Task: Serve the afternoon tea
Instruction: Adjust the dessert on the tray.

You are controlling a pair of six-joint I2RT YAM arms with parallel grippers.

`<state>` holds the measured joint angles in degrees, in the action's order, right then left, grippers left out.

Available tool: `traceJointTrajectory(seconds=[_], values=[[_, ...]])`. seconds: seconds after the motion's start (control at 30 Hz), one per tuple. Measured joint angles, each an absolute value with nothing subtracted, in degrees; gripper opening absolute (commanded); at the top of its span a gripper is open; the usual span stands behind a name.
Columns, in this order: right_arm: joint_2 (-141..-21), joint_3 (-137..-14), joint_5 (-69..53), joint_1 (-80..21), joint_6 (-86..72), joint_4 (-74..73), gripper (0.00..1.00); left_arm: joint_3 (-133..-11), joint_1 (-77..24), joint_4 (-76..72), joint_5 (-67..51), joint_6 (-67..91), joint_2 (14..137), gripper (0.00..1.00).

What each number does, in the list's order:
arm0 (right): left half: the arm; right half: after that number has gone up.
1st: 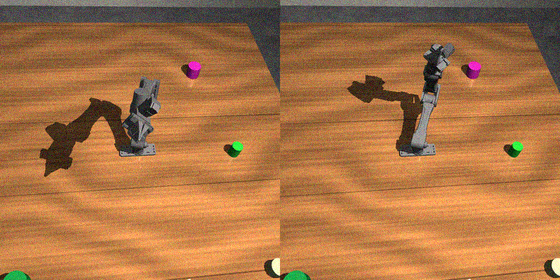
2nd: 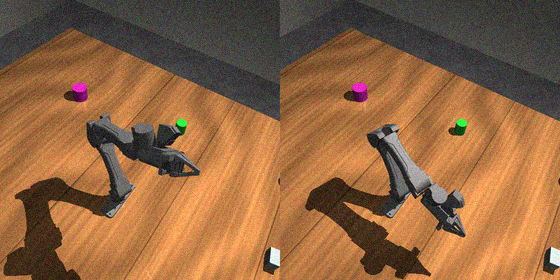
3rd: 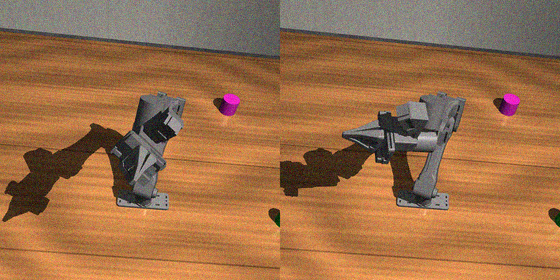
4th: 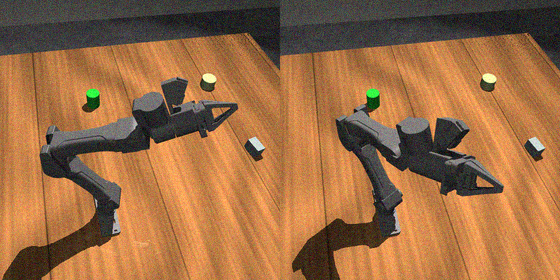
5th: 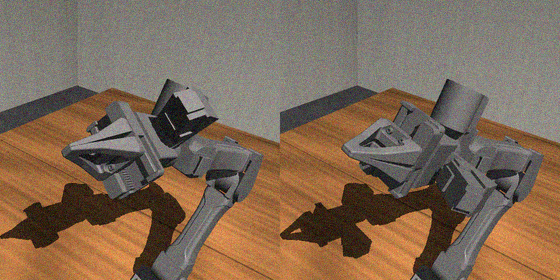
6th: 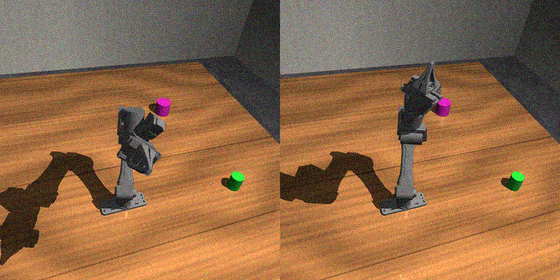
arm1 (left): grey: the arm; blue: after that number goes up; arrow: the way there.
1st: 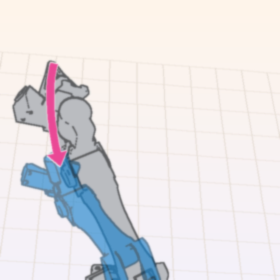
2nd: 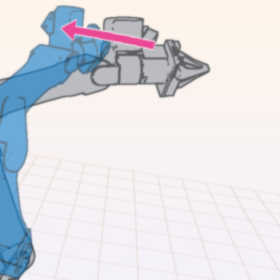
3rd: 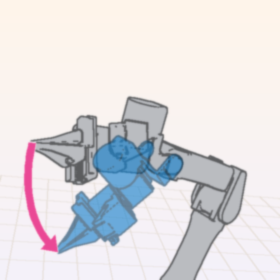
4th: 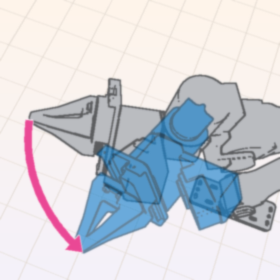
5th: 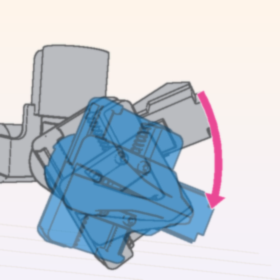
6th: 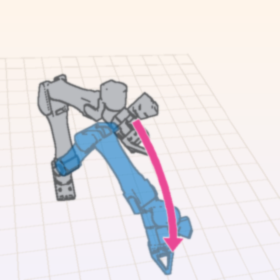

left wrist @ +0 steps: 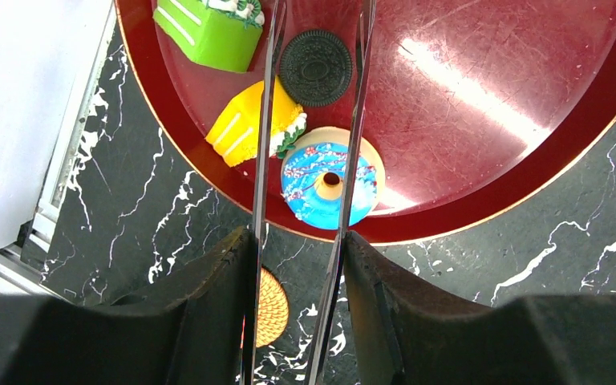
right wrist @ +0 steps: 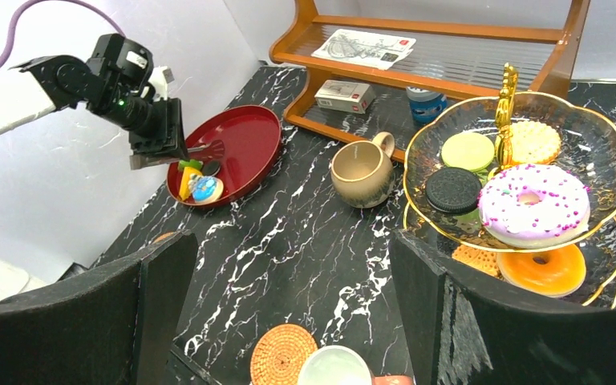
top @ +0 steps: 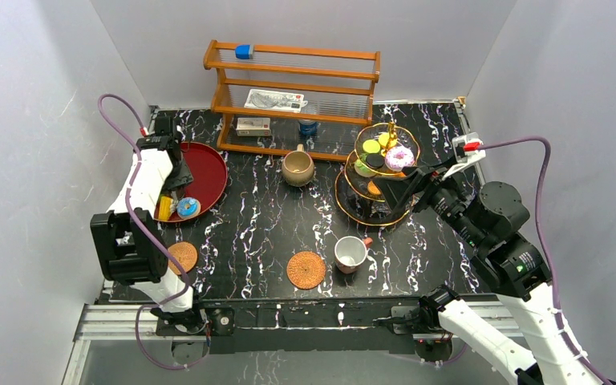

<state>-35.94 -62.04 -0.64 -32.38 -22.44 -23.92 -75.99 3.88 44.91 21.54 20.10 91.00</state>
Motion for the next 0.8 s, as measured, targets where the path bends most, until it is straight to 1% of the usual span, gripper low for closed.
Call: traceJointTrajectory(seconds=[0.3,0.57,0.7,0.8], values=[[-35.97,-62.04,-1.61,-32.38,-22.28,-23.09,0.99,-76.62,4.01,45.54,18.61,20.60,94.89,0.39],[-36.88,-62.02,-1.58,-32.38,-22.26,-22.04,0.99,-78.87,4.01,46.06,9.47,21.21,95.26,0.37],[-37.43,-62.00,-1.76,-32.38,-22.35,-22.04,0.99,-81.95,3.95,46.85,9.19,21.12,95.24,0.37],[-37.69,-62.00,-1.83,-32.38,-22.41,-22.02,0.99,-83.44,3.97,47.57,11.07,20.88,95.11,0.37]])
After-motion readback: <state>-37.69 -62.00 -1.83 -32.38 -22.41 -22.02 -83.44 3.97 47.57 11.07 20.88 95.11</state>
